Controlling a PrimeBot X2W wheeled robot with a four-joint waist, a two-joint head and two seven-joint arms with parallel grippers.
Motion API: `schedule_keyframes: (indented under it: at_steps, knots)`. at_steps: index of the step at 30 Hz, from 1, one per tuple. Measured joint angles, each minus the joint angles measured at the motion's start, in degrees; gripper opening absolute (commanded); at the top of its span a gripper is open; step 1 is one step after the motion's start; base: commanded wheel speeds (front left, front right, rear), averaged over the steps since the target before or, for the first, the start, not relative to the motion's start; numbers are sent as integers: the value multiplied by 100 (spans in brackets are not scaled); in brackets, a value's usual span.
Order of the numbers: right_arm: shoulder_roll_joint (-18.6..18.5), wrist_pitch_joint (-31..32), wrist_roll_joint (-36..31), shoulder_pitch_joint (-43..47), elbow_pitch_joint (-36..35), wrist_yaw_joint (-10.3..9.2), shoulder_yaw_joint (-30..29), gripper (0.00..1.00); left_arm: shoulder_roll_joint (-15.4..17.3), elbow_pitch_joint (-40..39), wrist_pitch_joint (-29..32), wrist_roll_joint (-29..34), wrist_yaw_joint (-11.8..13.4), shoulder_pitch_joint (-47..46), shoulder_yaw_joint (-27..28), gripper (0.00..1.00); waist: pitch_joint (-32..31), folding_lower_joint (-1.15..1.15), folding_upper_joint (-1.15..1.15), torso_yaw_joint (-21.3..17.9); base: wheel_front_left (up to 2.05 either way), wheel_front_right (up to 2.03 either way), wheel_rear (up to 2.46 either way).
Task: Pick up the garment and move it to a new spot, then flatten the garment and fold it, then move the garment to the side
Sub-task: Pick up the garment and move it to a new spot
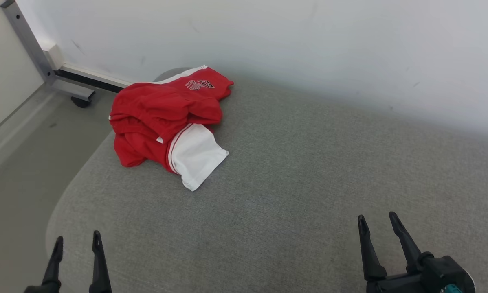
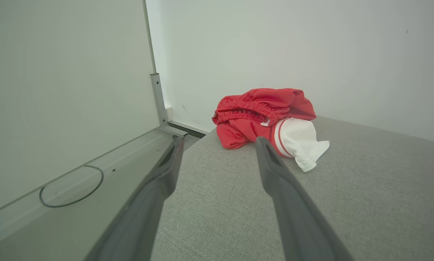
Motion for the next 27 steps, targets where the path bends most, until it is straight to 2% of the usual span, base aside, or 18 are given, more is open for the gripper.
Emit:
schedule_keyframes:
  at_steps: [5,12,17,27]
  knots:
    - [-1,0,-105,-119,-11,0,-13,100,35,68,14,-157,-35,-316,114,100,93,0,0,-115,0,0,0]
    - [-85,1,-290,-495,-203,0,-144,100,489,-37,181,-450,-246,-1424,390,100,531,1,0,-487,0,0,0]
    - [-208,23,-299,-709,-410,0,-290,100,632,-81,302,-880,-263,-2276,709,100,959,1,0,-765,0,0,0]
    - [-245,25,-297,-1048,-589,0,-408,100,1139,383,608,-1010,-247,-3330,945,100,1767,2,1,-1440,0,0,0]
